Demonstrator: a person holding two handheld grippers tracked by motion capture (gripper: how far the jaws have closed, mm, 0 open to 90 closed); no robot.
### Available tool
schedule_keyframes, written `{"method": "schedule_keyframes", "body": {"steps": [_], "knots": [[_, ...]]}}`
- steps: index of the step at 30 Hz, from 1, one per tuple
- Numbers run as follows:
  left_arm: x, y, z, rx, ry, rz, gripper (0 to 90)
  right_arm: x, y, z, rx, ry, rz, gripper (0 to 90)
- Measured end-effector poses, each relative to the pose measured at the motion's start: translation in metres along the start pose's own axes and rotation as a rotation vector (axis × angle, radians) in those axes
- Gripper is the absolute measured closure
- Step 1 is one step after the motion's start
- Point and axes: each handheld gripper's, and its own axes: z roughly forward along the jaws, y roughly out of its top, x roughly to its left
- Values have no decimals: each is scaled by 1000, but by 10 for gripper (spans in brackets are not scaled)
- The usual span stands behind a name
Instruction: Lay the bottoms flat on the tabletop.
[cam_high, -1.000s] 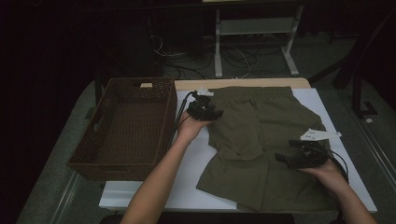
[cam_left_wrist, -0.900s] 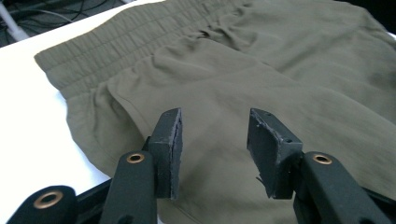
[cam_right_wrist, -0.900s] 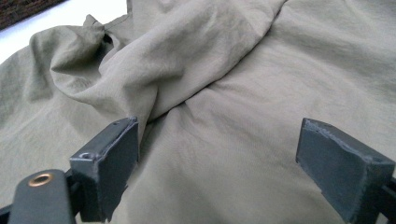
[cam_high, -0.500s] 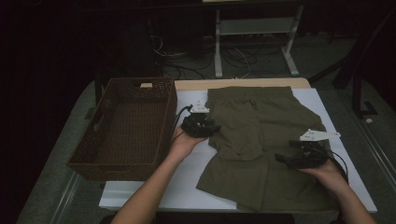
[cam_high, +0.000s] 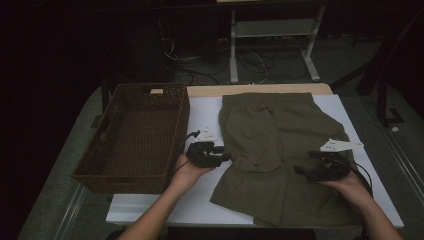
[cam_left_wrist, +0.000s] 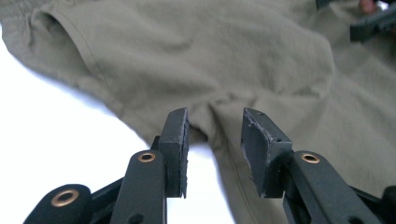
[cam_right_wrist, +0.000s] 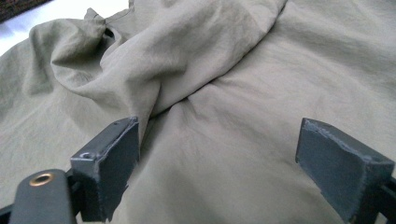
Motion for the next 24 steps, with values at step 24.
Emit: {"method": "schedule_keyframes", "body": {"steps": [24], "knots": [[15, -4, 42, 90, 57, 57, 637, -2, 1, 2, 8, -2, -9, 137]]}}
